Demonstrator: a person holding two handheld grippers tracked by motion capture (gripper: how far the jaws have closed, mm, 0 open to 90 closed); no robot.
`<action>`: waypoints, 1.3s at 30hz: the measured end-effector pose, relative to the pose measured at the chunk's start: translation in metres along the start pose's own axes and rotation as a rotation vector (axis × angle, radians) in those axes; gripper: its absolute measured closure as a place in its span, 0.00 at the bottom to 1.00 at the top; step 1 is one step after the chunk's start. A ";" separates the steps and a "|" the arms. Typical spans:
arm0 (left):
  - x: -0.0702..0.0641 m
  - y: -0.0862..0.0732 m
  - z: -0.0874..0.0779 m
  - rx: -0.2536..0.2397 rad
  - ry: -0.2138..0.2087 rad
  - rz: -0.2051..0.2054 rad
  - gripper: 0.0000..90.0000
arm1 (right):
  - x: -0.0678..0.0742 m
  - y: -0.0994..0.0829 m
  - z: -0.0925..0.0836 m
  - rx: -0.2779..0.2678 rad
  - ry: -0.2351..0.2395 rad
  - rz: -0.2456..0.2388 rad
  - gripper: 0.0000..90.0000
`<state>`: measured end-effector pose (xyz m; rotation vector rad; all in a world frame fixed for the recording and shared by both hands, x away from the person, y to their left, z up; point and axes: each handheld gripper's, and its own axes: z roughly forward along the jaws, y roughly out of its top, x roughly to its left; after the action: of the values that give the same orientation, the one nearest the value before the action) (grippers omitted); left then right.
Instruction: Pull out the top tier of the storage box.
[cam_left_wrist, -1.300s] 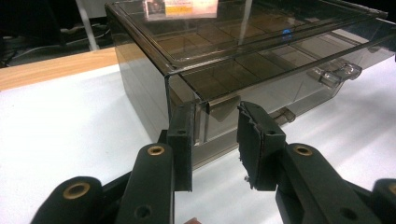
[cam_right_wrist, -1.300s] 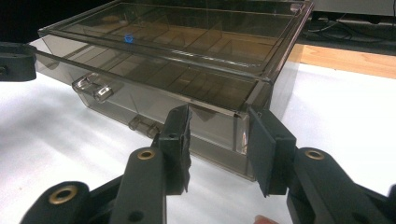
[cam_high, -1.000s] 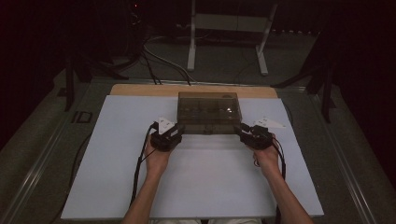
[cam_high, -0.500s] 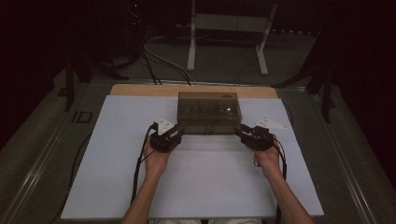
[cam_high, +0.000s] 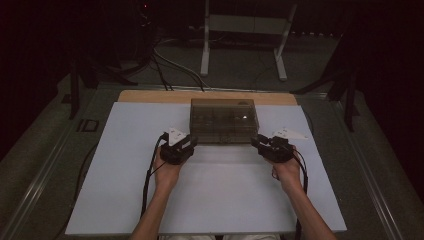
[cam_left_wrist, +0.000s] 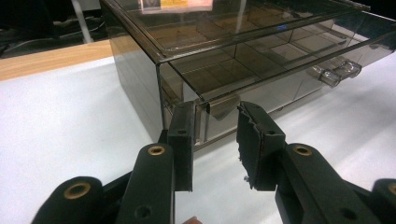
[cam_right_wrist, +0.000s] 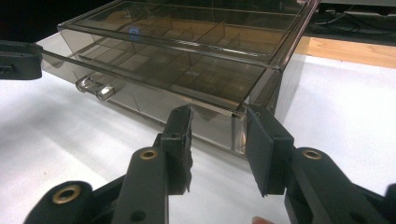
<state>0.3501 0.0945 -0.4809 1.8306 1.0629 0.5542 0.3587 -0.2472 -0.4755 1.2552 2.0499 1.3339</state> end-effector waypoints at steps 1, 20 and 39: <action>0.000 0.000 0.000 0.000 -0.001 -0.002 0.77 | 0.000 0.000 0.000 0.001 0.000 0.000 0.69; -0.003 -0.002 -0.009 0.008 -0.007 0.001 0.78 | 0.004 0.000 -0.008 0.017 0.018 0.018 0.69; -0.011 -0.008 -0.017 0.017 -0.014 -0.004 0.78 | 0.007 -0.008 -0.015 0.023 0.024 0.015 0.68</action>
<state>0.3280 0.0949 -0.4791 1.8437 1.0644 0.5303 0.3402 -0.2506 -0.4744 1.2728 2.0820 1.3420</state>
